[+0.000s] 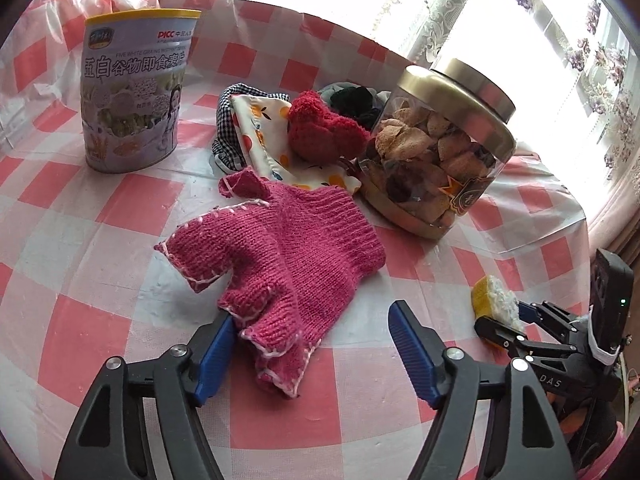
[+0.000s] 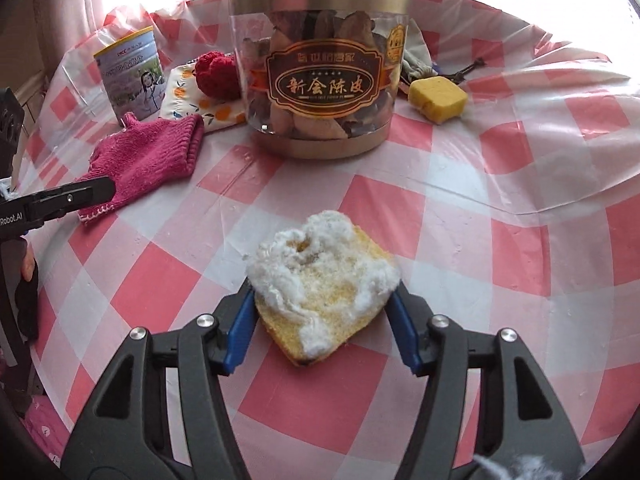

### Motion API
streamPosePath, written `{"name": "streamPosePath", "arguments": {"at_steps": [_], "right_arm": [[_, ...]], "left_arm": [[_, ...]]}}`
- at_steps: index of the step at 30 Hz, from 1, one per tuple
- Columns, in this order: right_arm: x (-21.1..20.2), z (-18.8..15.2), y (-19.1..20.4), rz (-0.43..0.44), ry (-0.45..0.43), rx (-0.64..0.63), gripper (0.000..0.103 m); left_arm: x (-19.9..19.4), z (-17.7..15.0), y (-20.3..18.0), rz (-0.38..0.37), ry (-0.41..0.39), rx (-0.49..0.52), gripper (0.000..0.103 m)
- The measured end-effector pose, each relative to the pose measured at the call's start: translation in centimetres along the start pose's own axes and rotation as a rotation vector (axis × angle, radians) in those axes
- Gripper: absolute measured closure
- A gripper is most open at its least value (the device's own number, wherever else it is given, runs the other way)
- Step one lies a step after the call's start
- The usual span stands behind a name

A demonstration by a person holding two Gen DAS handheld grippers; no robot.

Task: Organize soft objects
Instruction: 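Grasp the pink glove with the left tool while the right tool grasps the white-topped sponge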

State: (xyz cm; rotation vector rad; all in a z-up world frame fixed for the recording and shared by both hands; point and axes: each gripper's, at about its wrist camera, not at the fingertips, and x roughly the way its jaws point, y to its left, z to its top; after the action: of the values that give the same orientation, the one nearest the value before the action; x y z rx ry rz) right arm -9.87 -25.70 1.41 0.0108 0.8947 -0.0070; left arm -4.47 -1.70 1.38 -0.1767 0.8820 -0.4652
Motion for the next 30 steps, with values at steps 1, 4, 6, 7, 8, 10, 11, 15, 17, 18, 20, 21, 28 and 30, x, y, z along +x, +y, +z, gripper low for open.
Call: {"name": "streamPosePath", "arguments": {"at_steps": [1,4,6,7,8,10,11,15,17,18,20,21,28,30], "right_arm": [[0.1,0.0,0.0,0.002,-0.001,0.001,0.039],[0.2,0.3,-0.2,0.005,-0.001,0.002,0.039],[0.1,0.1,-0.1,0.002,0.0,0.0,0.039],[0.2,0.1,-0.1,0.002,0.0,-0.001,0.038],[0.2,0.1,-0.1,0.004,0.0,0.0,0.038],[0.2,0.1,-0.1,0.006,0.0,0.002,0.038],[0.2,0.2,-0.2,0.009,0.0,0.002,0.038],[0.2,0.2,-0.2,0.016,-0.003,0.005,0.037],[0.2,0.2,-0.2,0.017,-0.003,0.006,0.037],[0.2,0.2,-0.2,0.016,-0.004,0.007,0.037],[0.3,0.1,-0.2,0.013,-0.004,0.006,0.037],[0.3,0.1,-0.1,0.013,-0.004,0.006,0.037],[0.3,0.2,-0.3,0.02,-0.005,0.018,0.037],[-0.1,0.1,-0.9,0.025,-0.02,0.056,0.038]], "left_arm": [[0.4,0.3,-0.5,0.038,0.007,0.008,0.019],[2.1,1.6,-1.7,0.159,0.028,0.022,0.018],[3.3,2.6,-2.0,0.193,0.036,0.015,0.021],[3.6,3.0,-2.1,0.203,0.035,0.008,0.028],[3.8,3.3,-2.1,0.218,0.029,0.003,0.061],[4.0,3.2,-2.5,0.246,0.029,0.033,0.088],[3.9,2.9,-2.7,0.238,0.014,0.049,0.089],[2.9,1.8,-1.6,0.201,-0.011,0.002,0.089],[2.6,1.7,0.0,0.136,-0.021,-0.074,0.089],[2.5,1.7,0.7,0.115,-0.028,-0.104,0.089],[2.5,1.9,1.1,0.111,-0.036,-0.128,0.089],[2.6,1.9,1.2,0.113,-0.036,-0.127,0.089],[1.8,1.4,0.8,0.159,-0.057,-0.126,0.089],[0.9,1.2,-0.4,0.15,-0.06,-0.11,0.089]]}}
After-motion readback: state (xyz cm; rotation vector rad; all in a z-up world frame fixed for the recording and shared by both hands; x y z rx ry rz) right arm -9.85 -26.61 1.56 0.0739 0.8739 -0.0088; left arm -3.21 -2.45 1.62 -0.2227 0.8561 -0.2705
